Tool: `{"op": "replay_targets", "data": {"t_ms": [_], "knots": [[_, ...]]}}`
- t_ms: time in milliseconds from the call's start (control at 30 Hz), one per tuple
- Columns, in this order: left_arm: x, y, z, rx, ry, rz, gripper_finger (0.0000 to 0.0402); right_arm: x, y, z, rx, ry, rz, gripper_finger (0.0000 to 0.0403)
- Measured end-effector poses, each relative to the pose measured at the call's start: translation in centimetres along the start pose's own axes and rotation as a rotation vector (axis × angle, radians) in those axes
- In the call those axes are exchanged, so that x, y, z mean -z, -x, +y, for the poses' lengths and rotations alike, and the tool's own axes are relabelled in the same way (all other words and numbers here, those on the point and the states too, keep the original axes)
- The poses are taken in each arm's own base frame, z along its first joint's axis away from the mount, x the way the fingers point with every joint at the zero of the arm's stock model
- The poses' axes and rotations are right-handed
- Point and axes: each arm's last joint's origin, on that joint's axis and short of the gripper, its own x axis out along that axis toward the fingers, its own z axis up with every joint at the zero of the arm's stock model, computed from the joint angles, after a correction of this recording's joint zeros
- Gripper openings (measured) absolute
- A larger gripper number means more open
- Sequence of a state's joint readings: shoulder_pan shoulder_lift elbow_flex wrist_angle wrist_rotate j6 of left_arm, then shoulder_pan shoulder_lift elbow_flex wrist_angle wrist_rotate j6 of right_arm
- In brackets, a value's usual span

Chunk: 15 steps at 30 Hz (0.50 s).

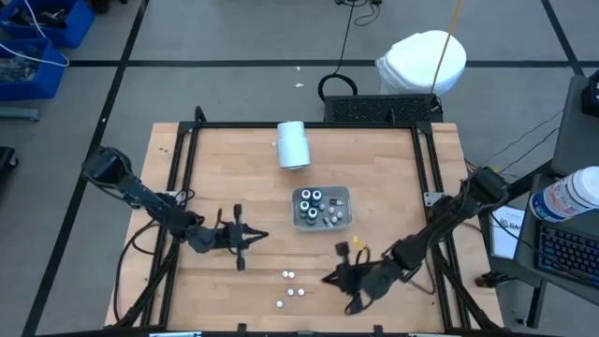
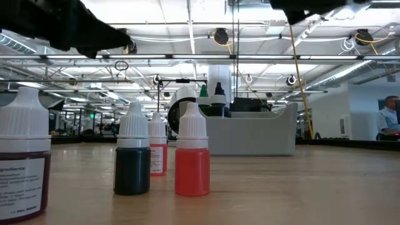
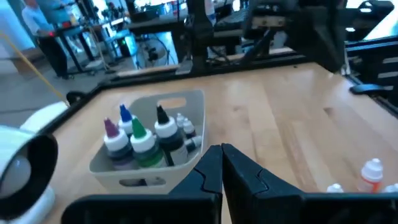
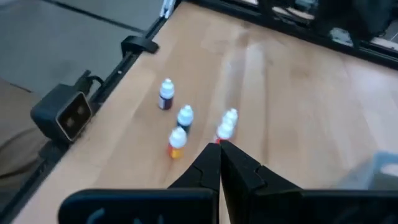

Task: Pick & Place food coloring
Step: Put the orange food coloring bottle into the gray bin

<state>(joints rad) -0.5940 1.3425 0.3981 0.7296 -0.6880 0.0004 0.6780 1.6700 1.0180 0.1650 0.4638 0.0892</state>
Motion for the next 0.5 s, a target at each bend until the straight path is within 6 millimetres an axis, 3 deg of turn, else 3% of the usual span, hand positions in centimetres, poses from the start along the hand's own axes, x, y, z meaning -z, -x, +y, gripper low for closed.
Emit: {"op": "replay_targets", "data": {"t_ms": [133,300,500], "knots": [[-0.7,0.6,0.0,0.018,-0.020,-0.020,0.0005,-1.9,-2.1,1.5,-0.032,-0.009,-0.016,0.0002],[-1.1,1.6,-0.1,0.053,-0.043,-0.014,0.0017,-2.3,-5.8,3.0,-0.016,-0.020,0.009,0.0005],[-1.3,2.1,-0.3,0.074,-0.084,-0.019,0.0004,-2.2,-7.7,2.8,0.012,-0.070,0.080,0.0072]]}}
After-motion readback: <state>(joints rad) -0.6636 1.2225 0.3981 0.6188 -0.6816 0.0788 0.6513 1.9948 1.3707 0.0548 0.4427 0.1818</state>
